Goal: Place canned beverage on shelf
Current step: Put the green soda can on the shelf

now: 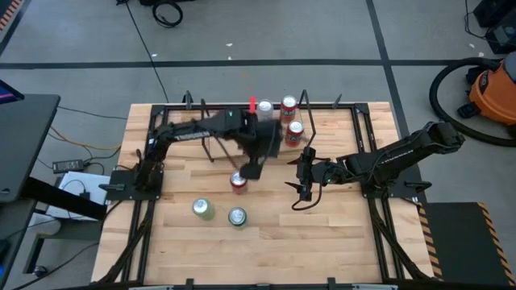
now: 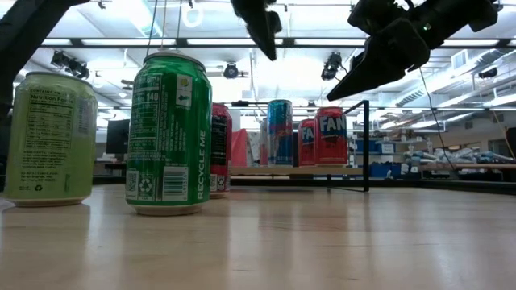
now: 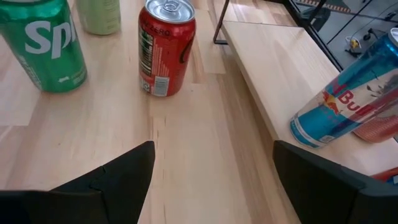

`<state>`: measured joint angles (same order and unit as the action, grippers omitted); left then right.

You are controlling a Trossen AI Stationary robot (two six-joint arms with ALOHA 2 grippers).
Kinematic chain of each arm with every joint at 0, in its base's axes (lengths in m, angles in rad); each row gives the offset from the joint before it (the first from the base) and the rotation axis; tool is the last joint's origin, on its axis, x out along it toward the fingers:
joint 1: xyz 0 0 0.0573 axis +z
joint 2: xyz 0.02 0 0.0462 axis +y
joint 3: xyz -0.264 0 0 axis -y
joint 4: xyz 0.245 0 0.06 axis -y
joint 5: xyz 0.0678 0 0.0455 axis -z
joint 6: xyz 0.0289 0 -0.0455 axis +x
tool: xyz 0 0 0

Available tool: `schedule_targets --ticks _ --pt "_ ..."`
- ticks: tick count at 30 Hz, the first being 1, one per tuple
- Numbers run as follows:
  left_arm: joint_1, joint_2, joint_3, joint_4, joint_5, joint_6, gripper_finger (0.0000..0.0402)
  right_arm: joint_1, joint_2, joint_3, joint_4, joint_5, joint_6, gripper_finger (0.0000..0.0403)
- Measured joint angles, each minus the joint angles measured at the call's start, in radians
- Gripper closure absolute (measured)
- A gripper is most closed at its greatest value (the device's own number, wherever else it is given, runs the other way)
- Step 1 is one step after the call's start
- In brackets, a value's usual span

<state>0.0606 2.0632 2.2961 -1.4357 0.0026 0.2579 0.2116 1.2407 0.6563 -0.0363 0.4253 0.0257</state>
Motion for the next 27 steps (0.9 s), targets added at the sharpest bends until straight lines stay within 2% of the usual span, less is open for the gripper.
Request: schedule_targets --ticks 10,19,21,27 --pt "-0.192 0.001 -0.112 -0.095 -0.007 -0.193 0.0086 0.026 0.0 0.0 0.005 0.0 0.002 0.0066" --pt "-0.34 -0.003 -0.111 -0.052 -0.01 -0.368 0.0086 0.026 0.0 0.0 0.006 0.001 0.006 0.0066" --pt "-0.37 -0.002 -0.111 -0.04 -0.038 -0.424 0.0086 0.026 0.0 0.0 0.008 0.0 0.006 0.0066" --pt "-0.452 0.0 -0.111 -0.043 -0.21 -0.505 0.0086 0.027 0.0 0.0 0.015 0.001 0.018 0.0066"
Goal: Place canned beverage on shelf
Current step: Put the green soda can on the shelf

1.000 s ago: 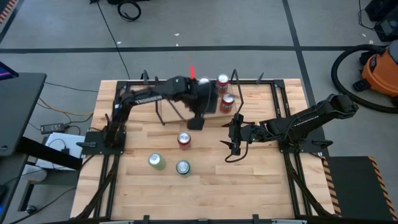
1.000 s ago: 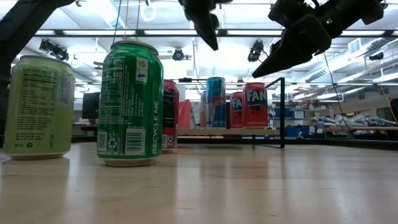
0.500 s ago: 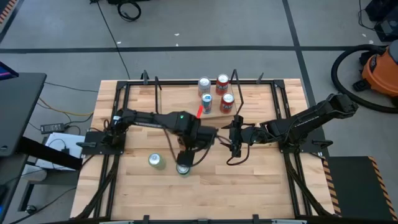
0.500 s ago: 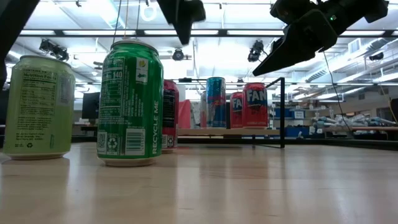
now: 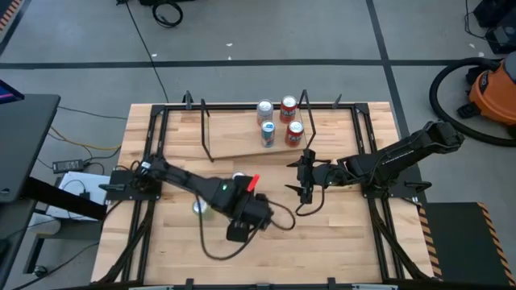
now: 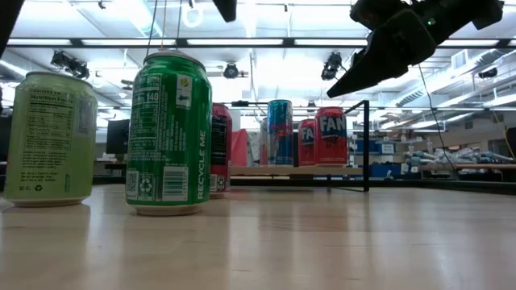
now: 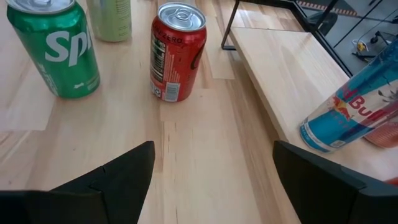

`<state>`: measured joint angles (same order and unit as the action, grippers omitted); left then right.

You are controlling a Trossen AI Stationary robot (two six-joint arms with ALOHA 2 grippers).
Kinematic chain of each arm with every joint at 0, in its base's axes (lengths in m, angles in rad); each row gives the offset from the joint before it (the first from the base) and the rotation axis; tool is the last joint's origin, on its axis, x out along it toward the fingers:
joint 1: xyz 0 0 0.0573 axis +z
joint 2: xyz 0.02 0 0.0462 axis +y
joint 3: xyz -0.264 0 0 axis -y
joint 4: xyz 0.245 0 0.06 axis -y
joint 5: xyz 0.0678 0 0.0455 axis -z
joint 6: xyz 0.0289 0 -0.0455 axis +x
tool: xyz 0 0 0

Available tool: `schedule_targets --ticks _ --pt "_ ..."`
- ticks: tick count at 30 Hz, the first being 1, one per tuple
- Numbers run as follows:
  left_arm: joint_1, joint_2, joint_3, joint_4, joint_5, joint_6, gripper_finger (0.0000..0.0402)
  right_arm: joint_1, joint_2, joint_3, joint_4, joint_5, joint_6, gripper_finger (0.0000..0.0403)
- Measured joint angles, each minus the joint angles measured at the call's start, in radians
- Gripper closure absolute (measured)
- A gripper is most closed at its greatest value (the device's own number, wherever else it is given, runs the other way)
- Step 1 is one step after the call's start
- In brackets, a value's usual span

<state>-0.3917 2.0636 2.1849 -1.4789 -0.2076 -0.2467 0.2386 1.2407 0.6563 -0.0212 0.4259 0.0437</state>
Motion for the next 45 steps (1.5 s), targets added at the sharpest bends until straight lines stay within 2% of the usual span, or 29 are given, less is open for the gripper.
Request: schedule_targets --ticks 3,6,13,18,27,37,45 --pt "-0.031 0.0 0.0 0.0 -0.051 -0.021 0.0086 0.001 0.0 0.0 0.001 0.0 0.007 0.0066" --pt "-0.052 -0.002 -0.054 0.037 -0.085 -0.029 0.0086 0.002 0.0 0.0 0.002 0.0 0.007 0.0066" --pt "-0.082 -0.001 -0.242 0.092 -0.092 -0.023 0.0086 0.002 0.0 0.0 0.006 0.0 0.006 0.0066" --pt "-0.082 -0.002 -0.294 0.13 -0.089 -0.015 0.0086 0.002 0.0 0.0 0.008 0.0 0.006 0.0066" --pt "-0.052 -0.005 -0.308 0.129 -0.019 0.025 0.0086 0.002 0.0 0.0 0.01 0.0 0.006 0.0066" --pt "-0.036 -0.004 -0.31 0.125 0.015 0.268 0.0088 0.002 0.0 0.0 0.013 0.0 0.005 0.0066" --pt "-0.025 0.002 -0.275 0.113 0.009 0.239 0.0102 0.002 0.0 0.0 0.013 0.0 0.003 0.0066"
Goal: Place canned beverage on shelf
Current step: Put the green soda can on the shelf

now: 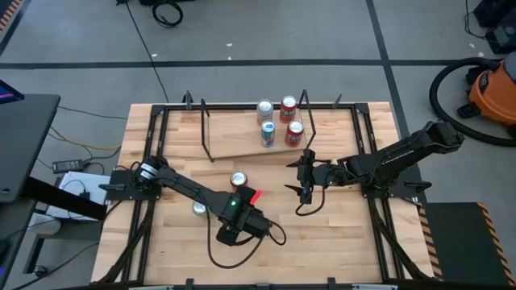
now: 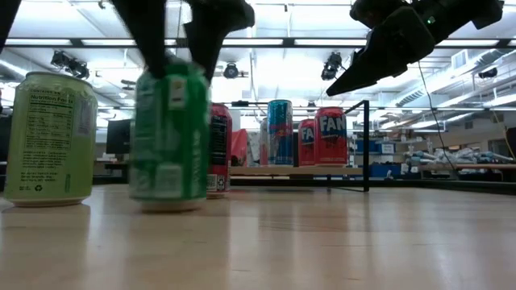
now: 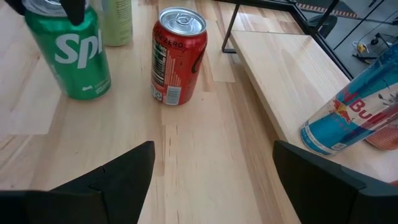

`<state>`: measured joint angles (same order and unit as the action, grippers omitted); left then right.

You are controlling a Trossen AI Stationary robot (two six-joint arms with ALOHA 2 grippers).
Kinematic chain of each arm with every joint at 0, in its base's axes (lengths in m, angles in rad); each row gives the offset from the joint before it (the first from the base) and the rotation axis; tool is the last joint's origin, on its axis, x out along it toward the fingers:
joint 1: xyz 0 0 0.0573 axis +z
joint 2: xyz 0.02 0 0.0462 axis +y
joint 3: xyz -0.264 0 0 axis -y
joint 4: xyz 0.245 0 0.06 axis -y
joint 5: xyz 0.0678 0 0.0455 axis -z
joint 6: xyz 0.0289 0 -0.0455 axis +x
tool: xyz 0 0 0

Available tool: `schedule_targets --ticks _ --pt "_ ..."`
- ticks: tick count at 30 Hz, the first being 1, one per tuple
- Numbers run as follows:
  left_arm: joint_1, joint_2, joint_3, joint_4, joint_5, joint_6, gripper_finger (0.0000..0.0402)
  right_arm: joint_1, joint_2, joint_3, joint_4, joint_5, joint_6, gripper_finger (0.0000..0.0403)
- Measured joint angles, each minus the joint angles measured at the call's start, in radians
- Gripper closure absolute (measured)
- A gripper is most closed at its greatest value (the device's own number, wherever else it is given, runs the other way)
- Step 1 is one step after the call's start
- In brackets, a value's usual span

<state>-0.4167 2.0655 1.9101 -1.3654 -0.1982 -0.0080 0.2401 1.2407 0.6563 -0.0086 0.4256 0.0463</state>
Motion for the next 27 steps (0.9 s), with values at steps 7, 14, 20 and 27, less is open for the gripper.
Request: schedule_targets --ticks 7,14,20,27 --pt "0.017 -0.002 0.044 0.004 -0.02 -0.098 0.0092 0.0 0.0 0.0 0.0 0.0 0.002 0.0066" --pt "0.025 -0.002 0.044 0.005 -0.02 -0.104 0.0087 0.0 0.0 0.0 0.016 0.0 -0.039 0.0066" --pt "0.028 -0.002 0.045 0.01 -0.019 -0.109 0.0086 -0.006 0.0 0.0 0.032 0.0 -0.064 0.0066" --pt "0.042 -0.004 0.045 0.072 -0.017 -0.213 0.0086 -0.009 0.0 0.0 0.031 -0.001 -0.043 0.0066"
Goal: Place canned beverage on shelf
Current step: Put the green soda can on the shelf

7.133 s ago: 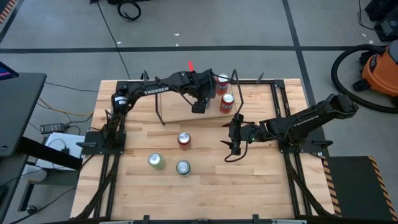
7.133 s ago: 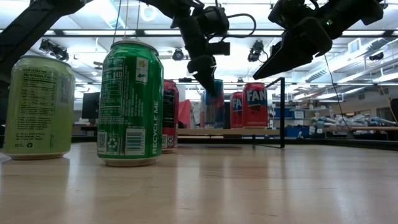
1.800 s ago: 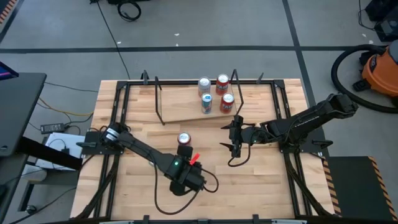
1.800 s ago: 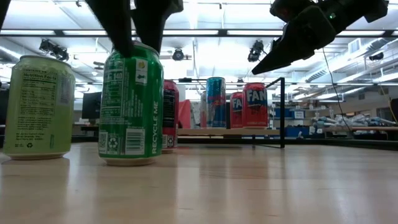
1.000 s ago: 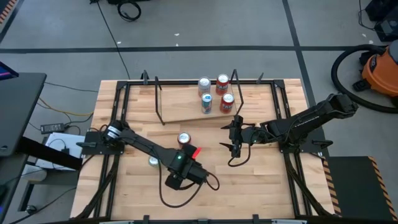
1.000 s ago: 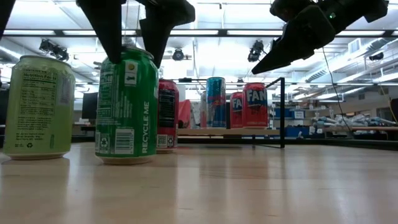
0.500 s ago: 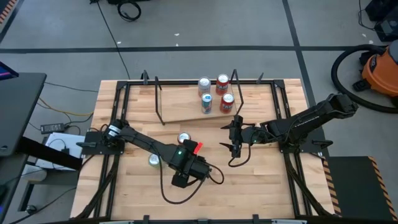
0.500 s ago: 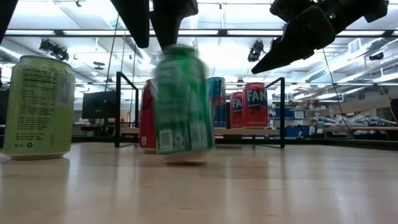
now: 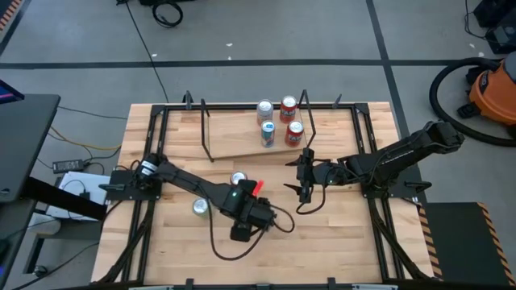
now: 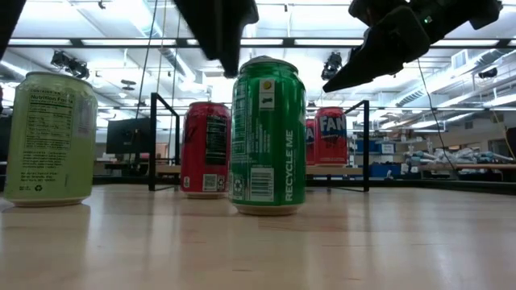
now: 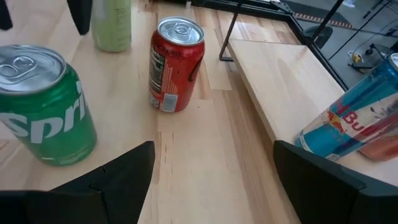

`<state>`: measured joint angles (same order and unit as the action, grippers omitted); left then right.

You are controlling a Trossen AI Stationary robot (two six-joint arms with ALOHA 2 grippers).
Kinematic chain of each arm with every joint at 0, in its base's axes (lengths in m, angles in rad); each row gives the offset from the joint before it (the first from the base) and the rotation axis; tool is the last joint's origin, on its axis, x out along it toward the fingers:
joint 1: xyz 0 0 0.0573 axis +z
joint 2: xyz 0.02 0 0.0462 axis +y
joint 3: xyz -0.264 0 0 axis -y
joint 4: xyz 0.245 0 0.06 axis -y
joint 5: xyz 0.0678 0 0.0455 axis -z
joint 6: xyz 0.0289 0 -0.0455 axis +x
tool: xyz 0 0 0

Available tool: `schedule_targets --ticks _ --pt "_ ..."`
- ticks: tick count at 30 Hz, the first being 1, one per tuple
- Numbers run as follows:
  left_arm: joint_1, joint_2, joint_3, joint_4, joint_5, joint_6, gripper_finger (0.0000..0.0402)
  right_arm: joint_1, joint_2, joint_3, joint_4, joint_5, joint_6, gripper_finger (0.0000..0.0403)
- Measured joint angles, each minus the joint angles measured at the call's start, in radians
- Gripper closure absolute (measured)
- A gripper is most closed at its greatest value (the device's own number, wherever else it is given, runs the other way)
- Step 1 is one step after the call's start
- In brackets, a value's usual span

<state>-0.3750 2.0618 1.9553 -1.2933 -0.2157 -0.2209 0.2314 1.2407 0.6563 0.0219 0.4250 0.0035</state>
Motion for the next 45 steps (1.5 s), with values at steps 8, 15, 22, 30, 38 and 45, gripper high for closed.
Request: schedule_targets --ticks 8,15,22,30,38,45 --pt "0.017 0.0 0.0 0.19 0.0 -0.146 0.0086 0.002 0.0 0.0 -0.019 -0.061 0.046 0.0066" --pt "0.026 0.026 0.001 0.197 -0.009 -0.154 0.0086 0.002 0.0 0.0 -0.019 -0.06 0.046 0.0066" --pt "0.026 0.04 0.0 0.191 0.0 -0.111 0.0086 0.002 0.0 0.0 -0.018 -0.06 0.046 0.0066" --pt "0.041 0.039 0.001 0.15 0.055 0.02 0.0086 0.002 0.0 0.0 -0.014 -0.06 0.046 0.0066" --pt "0.077 0.039 0.001 0.144 0.142 0.12 0.0107 0.002 0.0 0.0 -0.014 -0.054 0.043 0.0066" --pt "0.092 0.038 0.001 0.145 0.15 0.264 0.0119 0.002 0.0 0.0 -0.015 -0.053 0.042 0.0066"
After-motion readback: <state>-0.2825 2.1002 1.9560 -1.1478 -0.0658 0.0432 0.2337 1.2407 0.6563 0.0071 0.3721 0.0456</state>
